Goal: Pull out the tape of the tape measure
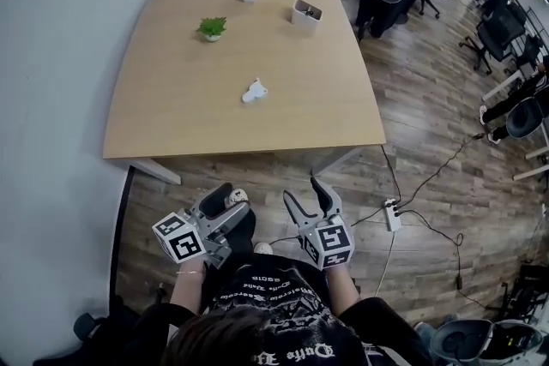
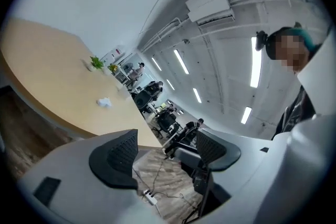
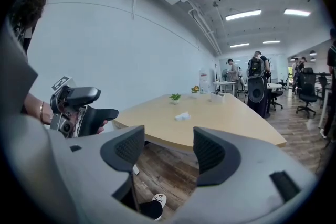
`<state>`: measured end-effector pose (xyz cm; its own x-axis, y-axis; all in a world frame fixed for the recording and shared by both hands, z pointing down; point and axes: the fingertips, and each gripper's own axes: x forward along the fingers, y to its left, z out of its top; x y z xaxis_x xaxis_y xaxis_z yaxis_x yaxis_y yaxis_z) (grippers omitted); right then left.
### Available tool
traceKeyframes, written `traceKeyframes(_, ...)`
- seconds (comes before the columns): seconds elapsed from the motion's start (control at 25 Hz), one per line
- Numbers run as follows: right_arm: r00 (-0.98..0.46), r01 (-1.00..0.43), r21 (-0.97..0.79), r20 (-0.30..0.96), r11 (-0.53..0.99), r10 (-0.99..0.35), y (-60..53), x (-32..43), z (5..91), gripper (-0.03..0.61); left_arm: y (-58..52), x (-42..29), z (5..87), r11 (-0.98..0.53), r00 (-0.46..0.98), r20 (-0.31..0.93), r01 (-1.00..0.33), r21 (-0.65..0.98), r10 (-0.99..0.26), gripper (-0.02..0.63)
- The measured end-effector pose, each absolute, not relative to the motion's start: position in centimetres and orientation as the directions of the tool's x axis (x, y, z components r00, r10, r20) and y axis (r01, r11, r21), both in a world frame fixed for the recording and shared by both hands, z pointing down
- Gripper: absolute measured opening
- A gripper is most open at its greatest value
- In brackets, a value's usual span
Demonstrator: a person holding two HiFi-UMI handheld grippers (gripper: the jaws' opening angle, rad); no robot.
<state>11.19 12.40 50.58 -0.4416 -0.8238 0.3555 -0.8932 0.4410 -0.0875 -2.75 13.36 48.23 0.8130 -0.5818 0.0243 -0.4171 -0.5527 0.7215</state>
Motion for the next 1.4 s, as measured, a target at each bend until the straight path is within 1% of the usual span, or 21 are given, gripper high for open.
traceKeyframes(0.08, -0.432, -0.897, -0.078, 0.370, 0.436, -0.822, 10.3, 11.4, 50.9, 0.302, 11.0, -2.7, 48.6, -0.546, 0.819, 0.012, -0.394, 0.739, -0.574, 0.358)
traceKeyframes(0.4, -0.390, -0.918, -0.102, 0.399, 0.383, -0.830, -0.4, 10.5, 51.6, 0.302, -1.8, -4.2, 50.9, -0.549, 0.805, 0.083, -0.472, 0.689, -0.587, 0.358)
traceKeyframes(0.6, -0.360, -0.930, -0.100, 0.427, 0.353, -0.830, -5.7, 9.5, 52.2, 0.302, -8.8, -5.4, 52.4, -0.565, 0.778, 0.198, -0.583, 0.584, -0.597, 0.357)
traceKeyframes(0.72, -0.329, -0.941, -0.070, 0.425, 0.332, -0.843, -8.5, 9.1, 51.8, 0.302, -12.1, -6.2, 53.8, -0.538, 0.757, 0.280, -0.627, 0.563, -0.590, 0.358)
traceKeyframes(0.8, -0.314, -0.944, -0.049, 0.426, 0.325, -0.848, -10.1, 8.8, 51.7, 0.302, -13.6, -6.6, 54.7, -0.532, 0.760, 0.321, -0.633, 0.562, -0.566, 0.357)
traceKeyframes(0.88, -0.312, -0.942, -0.029, 0.435, 0.333, -0.844, -11.4, 8.4, 51.9, 0.302, -14.9, -6.7, 54.9, -0.539, 0.774, 0.320, -0.617, 0.573, -0.546, 0.357)
traceKeyframes(1.04, -0.335, -0.926, 0.001, 0.460, 0.377, -0.822, -13.9, 7.4, 53.0, 0.302, -16.9, -6.9, 54.7, -0.541, 0.788, 0.284, -0.591, 0.598, -0.546, 0.357)
traceKeyframes(1.2, -0.377, -0.895, 0.022, 0.495, 0.446, -0.782, -16.0, 6.3, 54.1, 0.302, -18.1, -7.3, 55.2, -0.535, 0.767, 0.311, -0.623, 0.571, -0.561, 0.357)
traceKeyframes(1.4, -0.408, -0.850, 0.053, 0.562, 0.524, -0.720, -18.8, 6.2, 56.8, 0.302, -19.8, -7.6, 55.7, -0.486, 0.736, 0.312, -0.647, 0.587, -0.601, 0.357)
